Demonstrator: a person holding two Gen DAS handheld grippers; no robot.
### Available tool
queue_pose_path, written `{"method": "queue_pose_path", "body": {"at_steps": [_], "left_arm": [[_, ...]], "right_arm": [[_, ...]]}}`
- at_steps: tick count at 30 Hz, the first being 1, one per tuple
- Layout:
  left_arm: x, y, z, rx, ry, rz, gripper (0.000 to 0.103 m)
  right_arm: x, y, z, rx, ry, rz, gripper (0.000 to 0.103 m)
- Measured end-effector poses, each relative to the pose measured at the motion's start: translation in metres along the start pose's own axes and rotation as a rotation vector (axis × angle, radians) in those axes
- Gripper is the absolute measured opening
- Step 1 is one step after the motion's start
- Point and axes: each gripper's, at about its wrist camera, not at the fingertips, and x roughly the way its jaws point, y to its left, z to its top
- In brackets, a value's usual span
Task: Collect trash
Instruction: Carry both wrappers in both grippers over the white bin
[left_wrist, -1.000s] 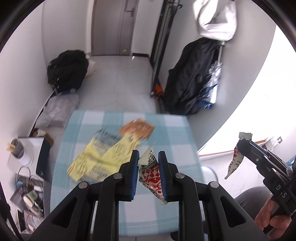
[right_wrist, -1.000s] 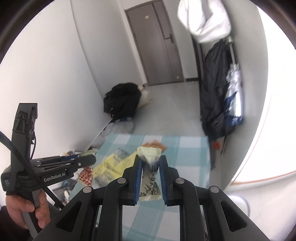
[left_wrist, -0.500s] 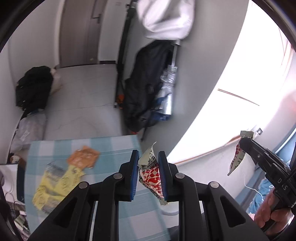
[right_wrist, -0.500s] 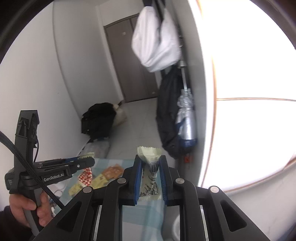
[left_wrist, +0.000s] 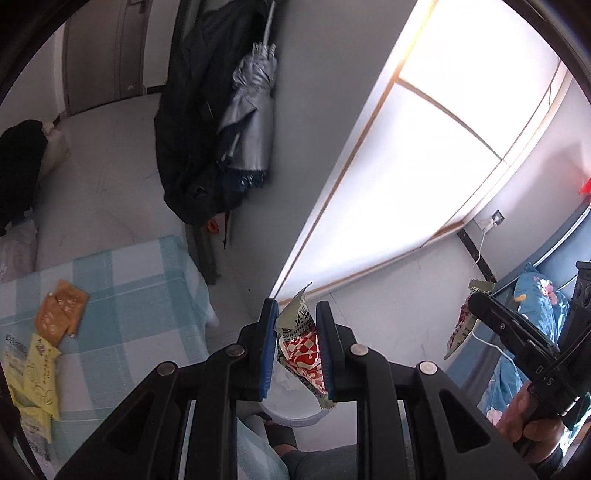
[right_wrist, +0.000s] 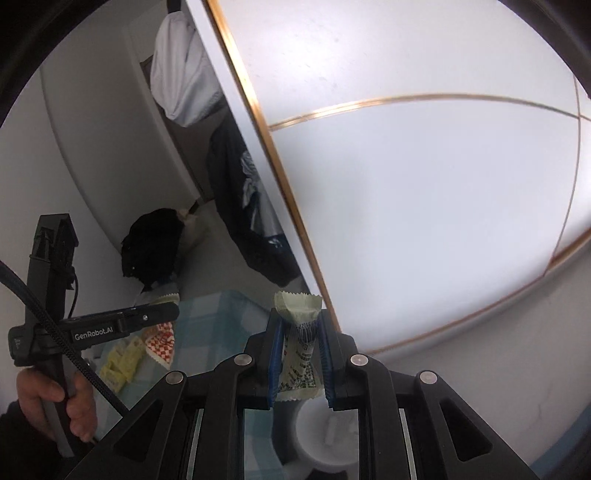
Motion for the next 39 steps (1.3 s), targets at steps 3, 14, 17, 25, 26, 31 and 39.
{"method": "queue_pose_path", "body": {"at_steps": [3,14,17,25,26,31,39], "left_arm": [[0.029,-0.008,-0.003,0.006,0.054,-0.019,0.016],[0.139,-0.027,-0.031,0.075,0.319,-0.015,0.017],[0.166,-0.026,-0.041,0.073,0.385,-0.021,0.017],[0.214,-0.016,-0.061,0.058,0.521,0.028,0.017],[0.219,-0.017,-0.063,0.063,0.537,0.036,0.017],[0.23,-0.018,-0.07,0.075,0.593,0.076,0.017],[0.245,-0.015,-0.07,0.042,0.666,0.089,0.017]], "right_arm": [[0.016,-0.025,-0.018,0.037,0.042,-0.02,0.018],[0.082,-0.092,-0.085,0.205,0.206,-0.044,0.018],[0.103,-0.102,-0.104,0.239,0.255,-0.033,0.018],[0.161,-0.105,-0.141,0.302,0.376,0.002,0.018],[0.168,-0.108,-0.144,0.302,0.386,0.006,0.017],[0.19,-0.111,-0.168,0.321,0.44,0.016,0.017],[0.215,-0.109,-0.198,0.376,0.515,0.029,0.018]]}}
